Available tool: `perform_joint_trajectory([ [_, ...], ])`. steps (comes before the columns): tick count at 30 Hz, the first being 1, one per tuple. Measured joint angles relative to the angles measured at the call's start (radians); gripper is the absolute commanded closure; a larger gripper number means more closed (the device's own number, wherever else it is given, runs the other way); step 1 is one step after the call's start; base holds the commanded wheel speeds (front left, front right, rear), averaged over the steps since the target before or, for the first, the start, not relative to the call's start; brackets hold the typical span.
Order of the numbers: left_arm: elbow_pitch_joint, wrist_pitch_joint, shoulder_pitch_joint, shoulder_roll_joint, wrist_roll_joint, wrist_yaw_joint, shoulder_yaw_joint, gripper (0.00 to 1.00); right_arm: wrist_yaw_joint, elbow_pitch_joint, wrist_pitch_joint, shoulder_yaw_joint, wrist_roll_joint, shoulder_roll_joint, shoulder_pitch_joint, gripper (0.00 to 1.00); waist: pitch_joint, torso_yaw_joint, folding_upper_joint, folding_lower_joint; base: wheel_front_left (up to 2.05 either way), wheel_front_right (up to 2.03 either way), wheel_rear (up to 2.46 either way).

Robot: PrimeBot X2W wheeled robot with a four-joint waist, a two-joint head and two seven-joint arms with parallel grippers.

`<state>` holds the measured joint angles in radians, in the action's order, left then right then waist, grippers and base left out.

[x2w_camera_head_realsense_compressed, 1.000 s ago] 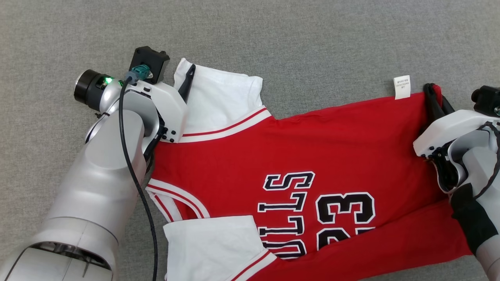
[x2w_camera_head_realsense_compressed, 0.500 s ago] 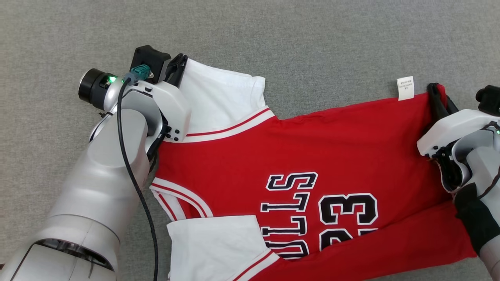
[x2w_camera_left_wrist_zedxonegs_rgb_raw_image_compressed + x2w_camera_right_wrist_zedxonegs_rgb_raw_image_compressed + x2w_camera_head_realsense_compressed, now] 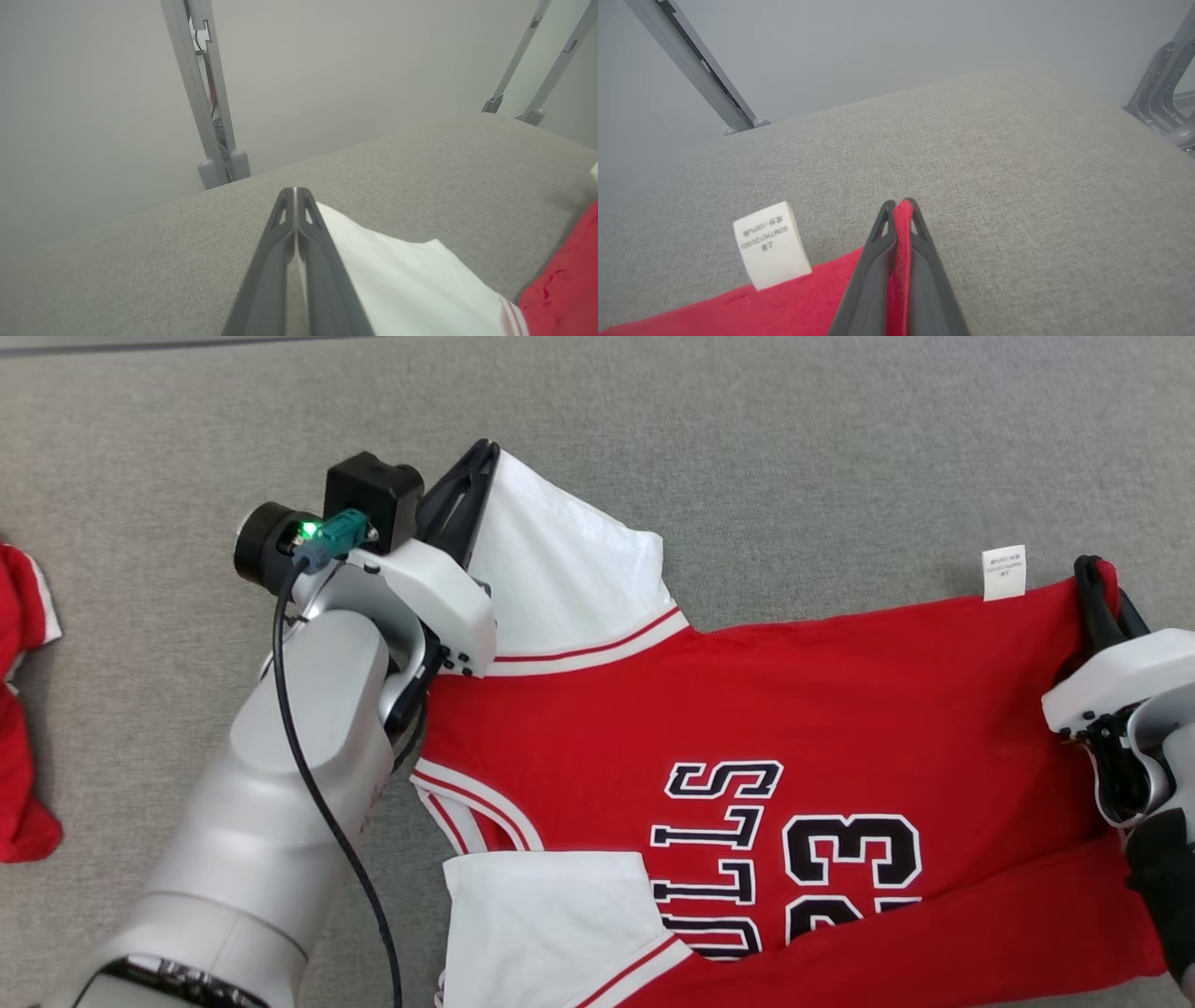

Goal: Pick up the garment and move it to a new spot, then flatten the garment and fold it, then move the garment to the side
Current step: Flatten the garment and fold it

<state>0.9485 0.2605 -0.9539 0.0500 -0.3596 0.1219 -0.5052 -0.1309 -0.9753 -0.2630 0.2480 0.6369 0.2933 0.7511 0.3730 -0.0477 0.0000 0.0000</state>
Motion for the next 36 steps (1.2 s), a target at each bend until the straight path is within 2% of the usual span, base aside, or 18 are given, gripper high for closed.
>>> perform_joint_trajectory([
  [6,-0.151,0.001,0.102,0.027,0.014,-0.010,0.037,1.00,0.000,0.060,0.000,-0.052,-0.041,0.012,-0.060,1.00,-0.048,0.022,0.0000,0.0000,0.00,0.00,0.00],
  [11,-0.226,0.001,0.144,0.032,0.025,-0.023,0.068,1.00,0.000,0.060,0.000,-0.072,-0.058,0.005,-0.075,1.00,-0.086,0.033,0.0000,0.0000,0.00,0.00,0.00],
  [25,-0.290,0.001,0.034,0.039,0.113,-0.044,0.139,1.00,0.000,0.027,0.000,-0.060,-0.112,-0.026,0.066,1.00,-0.009,0.010,0.0000,0.0000,0.00,0.00,0.00],
  [36,-0.350,0.001,0.139,0.044,0.157,-0.019,0.142,1.00,0.000,0.086,0.000,-0.075,-0.144,-0.012,-0.028,1.00,-0.047,0.009,0.0000,0.0000,0.00,0.00,0.00],
])
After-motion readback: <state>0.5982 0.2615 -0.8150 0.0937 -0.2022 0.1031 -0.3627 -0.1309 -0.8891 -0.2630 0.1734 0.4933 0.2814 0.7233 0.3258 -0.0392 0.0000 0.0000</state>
